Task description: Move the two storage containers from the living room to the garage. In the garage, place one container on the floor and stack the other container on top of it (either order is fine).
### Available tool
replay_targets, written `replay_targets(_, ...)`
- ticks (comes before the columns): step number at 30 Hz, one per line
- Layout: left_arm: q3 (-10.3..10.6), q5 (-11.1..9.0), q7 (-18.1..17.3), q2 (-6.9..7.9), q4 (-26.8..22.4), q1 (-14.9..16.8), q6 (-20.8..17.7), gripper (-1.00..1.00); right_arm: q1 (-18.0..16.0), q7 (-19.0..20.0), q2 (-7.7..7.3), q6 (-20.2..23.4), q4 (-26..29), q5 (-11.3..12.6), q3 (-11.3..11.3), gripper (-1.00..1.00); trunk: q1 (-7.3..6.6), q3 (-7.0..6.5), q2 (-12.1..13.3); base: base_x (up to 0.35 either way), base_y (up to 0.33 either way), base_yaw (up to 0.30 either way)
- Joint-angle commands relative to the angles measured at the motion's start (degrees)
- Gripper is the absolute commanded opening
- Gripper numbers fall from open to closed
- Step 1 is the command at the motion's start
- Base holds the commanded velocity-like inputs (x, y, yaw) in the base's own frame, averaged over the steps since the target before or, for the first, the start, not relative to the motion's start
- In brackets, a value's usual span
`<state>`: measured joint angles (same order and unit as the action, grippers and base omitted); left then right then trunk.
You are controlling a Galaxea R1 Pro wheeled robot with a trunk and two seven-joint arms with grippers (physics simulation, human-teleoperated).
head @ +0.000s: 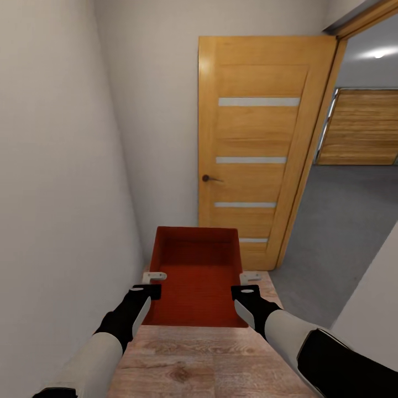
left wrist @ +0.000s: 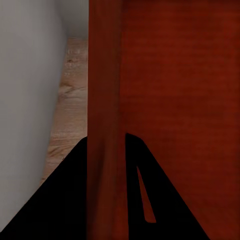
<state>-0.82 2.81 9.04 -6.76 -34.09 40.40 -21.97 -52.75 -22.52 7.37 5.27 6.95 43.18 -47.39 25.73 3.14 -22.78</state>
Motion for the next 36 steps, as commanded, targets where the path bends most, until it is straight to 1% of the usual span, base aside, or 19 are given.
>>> replay_targets(1, -0.1, -0.1, 0.0, -0.89, 0.0, 0.0, -2.1, -1.00, -0.1, -0.2, 0.01, -1.3, 1.8, -1.3, -2.8, -1.00, 0.05, 0.13, -0.1, 0.144, 0.000, 0.000)
replay_targets(29, -0.1, -0.1, 0.2, -0.89, -0.5, 0.0, -2.1, -1.00, -0.1, -0.2, -0.05, -1.3, 1.8, -1.3, -2.8, -1.00, 0.05, 0.13, -0.1, 0.007, 0.000, 0.000)
replay_targets(36, -0.1, -0.1, 0.2, -0.89, -0.6, 0.0, -2.1, -1.00, -0.1, -0.2, 0.01, -1.3, 1.8, -1.2, -2.8, -1.00, 0.05, 0.13, -0.1, 0.000, 0.000, -0.154)
